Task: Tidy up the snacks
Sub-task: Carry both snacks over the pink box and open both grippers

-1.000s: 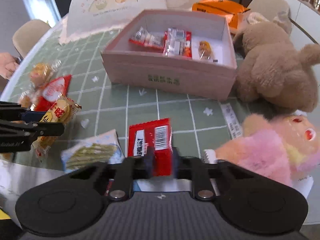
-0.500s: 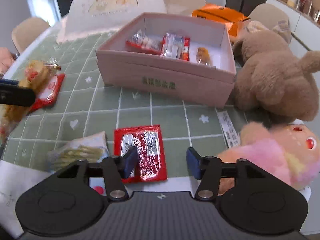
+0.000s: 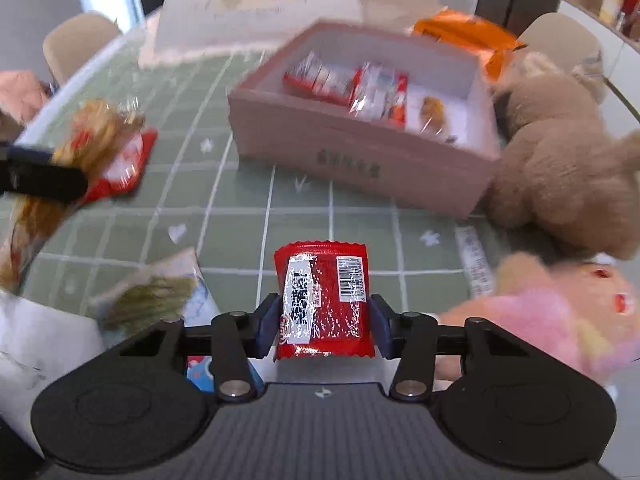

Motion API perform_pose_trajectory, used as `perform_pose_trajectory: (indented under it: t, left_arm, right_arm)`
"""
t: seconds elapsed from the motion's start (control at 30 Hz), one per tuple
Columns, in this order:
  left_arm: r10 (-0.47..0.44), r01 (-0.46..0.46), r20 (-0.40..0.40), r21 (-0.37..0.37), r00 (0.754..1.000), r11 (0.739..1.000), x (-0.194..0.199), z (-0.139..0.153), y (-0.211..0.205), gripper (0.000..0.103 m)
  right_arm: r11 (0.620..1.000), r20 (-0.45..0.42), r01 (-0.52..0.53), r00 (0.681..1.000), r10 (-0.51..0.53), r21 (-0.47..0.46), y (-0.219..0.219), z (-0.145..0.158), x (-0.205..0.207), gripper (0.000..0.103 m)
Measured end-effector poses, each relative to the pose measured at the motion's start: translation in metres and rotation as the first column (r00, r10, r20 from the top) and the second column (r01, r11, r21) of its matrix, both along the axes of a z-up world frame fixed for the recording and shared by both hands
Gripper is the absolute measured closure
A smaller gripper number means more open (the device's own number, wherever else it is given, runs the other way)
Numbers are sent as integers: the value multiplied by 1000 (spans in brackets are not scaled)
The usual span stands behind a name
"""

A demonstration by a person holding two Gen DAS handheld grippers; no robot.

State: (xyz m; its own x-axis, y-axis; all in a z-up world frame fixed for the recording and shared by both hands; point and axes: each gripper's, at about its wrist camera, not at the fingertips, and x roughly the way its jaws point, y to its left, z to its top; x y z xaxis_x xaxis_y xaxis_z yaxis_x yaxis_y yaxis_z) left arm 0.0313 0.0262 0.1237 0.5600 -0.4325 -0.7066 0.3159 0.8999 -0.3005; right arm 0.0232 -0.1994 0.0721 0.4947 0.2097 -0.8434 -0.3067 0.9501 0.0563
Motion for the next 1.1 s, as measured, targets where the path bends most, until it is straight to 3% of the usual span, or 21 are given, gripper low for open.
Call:
perform_pose_trajectory:
  t: [0.1,0.17,0.23,0.33,0.4,0.47,0.57,0.73,0.8,0.9,1.0,1.1]
  left_arm:
    - [-18,25,157,-44,987,999,16,51,-10,63]
    - [-1,28,246,-105,969,994,37,79,-17,62]
    - [22,29,285,-172,958,985,65,92,-25,59]
    - [37,12,202,-236,979,972,117,71,-38,59]
    - [64,-25,186,-206,980,978,130,53,-43,59]
    - [68,-33,194,-180,979,983,124,41,-40,59]
    - [92,-51,176,-224,980,973,102,32,-12,59]
    - [195,-177,88,-182,977,967,67,11,45,59]
    - [242,-229,56,-176,969,958,58,4,62,59]
    - [317,-305,49,-177,947,936,39,2,87,59]
    - [379,-367,63,-142,923,919,18,4,111,59]
    - [437,-432,43,-93,898,897,-4,-1,140,59]
  right_arm:
    - [996,58,34,998,-39,81,-19,38,-6,56]
    - [995,119,50,991,-59,82,-28,62,-9,55]
    - [996,176,62,982,-72,59,-33,80,-10,54]
    - [996,221,82,972,-86,28,-38,93,-11,52]
    - [995,232,96,968,-96,10,-41,95,-12,52]
    - [994,233,114,966,-112,6,-48,93,-15,52]
    - [990,225,141,964,-139,9,-56,94,-10,52]
    - [989,324,122,935,-142,82,-60,145,23,52]
    - [987,366,122,918,-154,107,-56,169,51,49]
    - [990,400,120,906,-141,79,-45,196,100,27]
    - [992,398,110,909,-123,56,-32,202,121,26]
    - [992,367,59,925,-97,114,-23,197,119,24]
